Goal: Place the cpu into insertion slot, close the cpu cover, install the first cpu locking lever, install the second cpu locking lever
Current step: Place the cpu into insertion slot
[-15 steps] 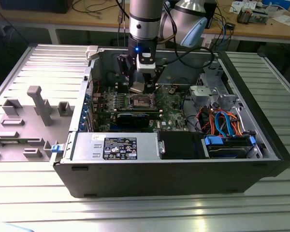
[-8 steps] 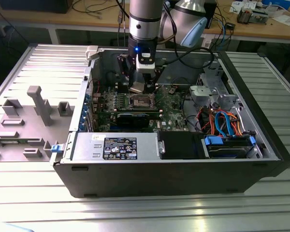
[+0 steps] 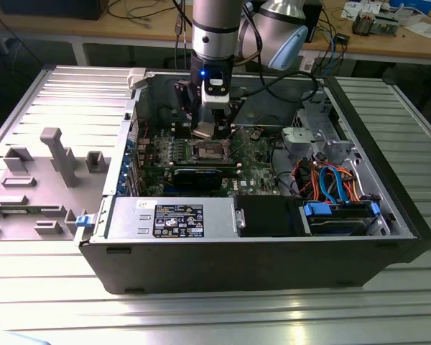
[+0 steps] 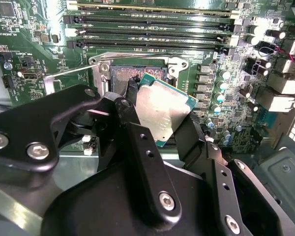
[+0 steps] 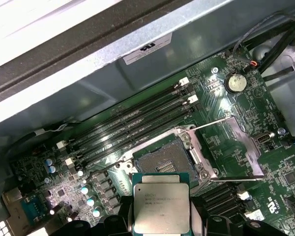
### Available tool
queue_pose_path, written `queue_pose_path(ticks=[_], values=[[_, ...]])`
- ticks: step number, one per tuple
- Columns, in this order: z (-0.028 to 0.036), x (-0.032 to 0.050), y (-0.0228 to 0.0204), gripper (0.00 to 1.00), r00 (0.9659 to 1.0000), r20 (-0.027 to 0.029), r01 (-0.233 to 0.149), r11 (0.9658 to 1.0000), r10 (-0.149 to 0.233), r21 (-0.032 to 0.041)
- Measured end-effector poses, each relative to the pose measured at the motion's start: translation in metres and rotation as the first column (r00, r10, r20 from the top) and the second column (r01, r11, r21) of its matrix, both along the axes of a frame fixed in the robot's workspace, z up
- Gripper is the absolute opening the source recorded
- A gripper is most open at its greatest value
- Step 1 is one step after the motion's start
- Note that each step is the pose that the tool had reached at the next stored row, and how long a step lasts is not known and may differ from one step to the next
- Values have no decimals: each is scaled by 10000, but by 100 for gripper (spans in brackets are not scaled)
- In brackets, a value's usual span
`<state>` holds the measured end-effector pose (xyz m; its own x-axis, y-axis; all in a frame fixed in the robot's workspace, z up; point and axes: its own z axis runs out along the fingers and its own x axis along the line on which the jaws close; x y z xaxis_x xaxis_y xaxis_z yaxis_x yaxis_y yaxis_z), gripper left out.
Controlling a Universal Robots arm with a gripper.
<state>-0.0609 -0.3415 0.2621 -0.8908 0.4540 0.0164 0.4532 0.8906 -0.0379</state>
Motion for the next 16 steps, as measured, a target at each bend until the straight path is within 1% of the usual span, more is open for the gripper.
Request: queue_pose_path(ticks=[16], values=[[-5, 0, 0, 55, 9995, 0, 327, 9995, -327, 0]])
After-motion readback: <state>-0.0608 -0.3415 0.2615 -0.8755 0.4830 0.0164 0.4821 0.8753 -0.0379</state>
